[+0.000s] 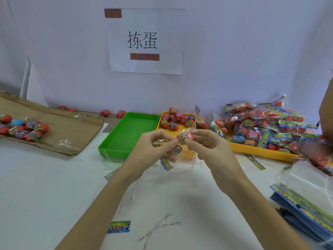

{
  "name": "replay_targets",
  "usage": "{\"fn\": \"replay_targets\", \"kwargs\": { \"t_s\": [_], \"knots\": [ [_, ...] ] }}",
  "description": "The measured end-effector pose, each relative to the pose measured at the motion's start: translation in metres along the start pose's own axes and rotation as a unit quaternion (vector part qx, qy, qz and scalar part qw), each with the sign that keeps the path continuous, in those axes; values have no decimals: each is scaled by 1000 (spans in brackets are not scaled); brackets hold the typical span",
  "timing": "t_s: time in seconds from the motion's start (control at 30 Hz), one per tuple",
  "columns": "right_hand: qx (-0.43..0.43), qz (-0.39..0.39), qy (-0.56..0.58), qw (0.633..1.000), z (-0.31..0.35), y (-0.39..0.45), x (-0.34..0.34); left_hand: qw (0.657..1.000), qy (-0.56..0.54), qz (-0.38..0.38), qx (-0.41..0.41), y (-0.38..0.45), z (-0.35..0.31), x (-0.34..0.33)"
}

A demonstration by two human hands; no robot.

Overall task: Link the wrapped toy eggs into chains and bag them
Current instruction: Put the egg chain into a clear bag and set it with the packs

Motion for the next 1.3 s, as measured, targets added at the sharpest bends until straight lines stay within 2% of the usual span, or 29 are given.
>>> {"fn": "replay_targets", "kwargs": {
  "t_s": [0.23,0.53,0.8,0.93,1.13,1.3],
  "knots": [
    [-26,22,-25,999,0,-1,2,994,95,-28,-45,2,0,6],
    [2,49,-82,995,-2,-1,2,999,27,-29,-33,0,-3,2],
    [-8,42,-52,998,-2,-3,2,999,32,12,0,0,0,-1],
    [-28,14,-27,999,-3,-1,4,997,-15,63,36,-1,1,-1],
    [-73,21,3,997,-7,-3,-3,993,-27,100,50,1,3,2],
    [-76,17,18,997,-8,-6,-9,994,-37,86,48,1,1,4]
  ]
}}
Point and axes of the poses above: each hand's wrist, its own y-axis towards the middle knuckle, its own x-axis out of the back of the hand, z = x × y, the point moved 2 cm from there along y, towards the middle knuckle, and after that the axes turned 7 degrees about -y, right-handed, at the moved point
